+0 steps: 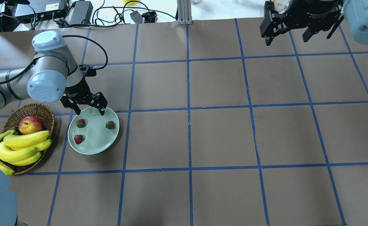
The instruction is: Collect all strawberries into plate
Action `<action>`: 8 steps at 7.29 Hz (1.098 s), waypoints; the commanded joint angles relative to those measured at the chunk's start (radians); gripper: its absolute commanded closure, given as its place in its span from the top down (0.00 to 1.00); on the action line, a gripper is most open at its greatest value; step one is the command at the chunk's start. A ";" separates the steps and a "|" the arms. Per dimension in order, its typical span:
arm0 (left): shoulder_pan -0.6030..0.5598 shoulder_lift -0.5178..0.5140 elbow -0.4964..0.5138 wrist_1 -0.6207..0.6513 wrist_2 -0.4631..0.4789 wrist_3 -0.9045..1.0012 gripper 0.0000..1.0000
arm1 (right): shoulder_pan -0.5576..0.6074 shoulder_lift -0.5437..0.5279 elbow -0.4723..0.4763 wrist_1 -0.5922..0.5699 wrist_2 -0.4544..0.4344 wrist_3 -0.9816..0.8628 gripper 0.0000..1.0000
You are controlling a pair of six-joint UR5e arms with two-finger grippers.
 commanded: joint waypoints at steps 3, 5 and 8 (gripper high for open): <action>-0.021 0.215 0.185 -0.274 0.073 -0.093 1.00 | 0.000 0.000 0.000 0.000 0.000 0.001 1.00; -0.122 0.278 0.221 -0.307 0.067 -0.160 1.00 | 0.000 0.000 0.000 -0.012 -0.002 -0.003 1.00; -0.260 0.300 0.222 -0.310 0.058 -0.212 1.00 | 0.000 0.000 0.000 -0.014 0.000 -0.001 1.00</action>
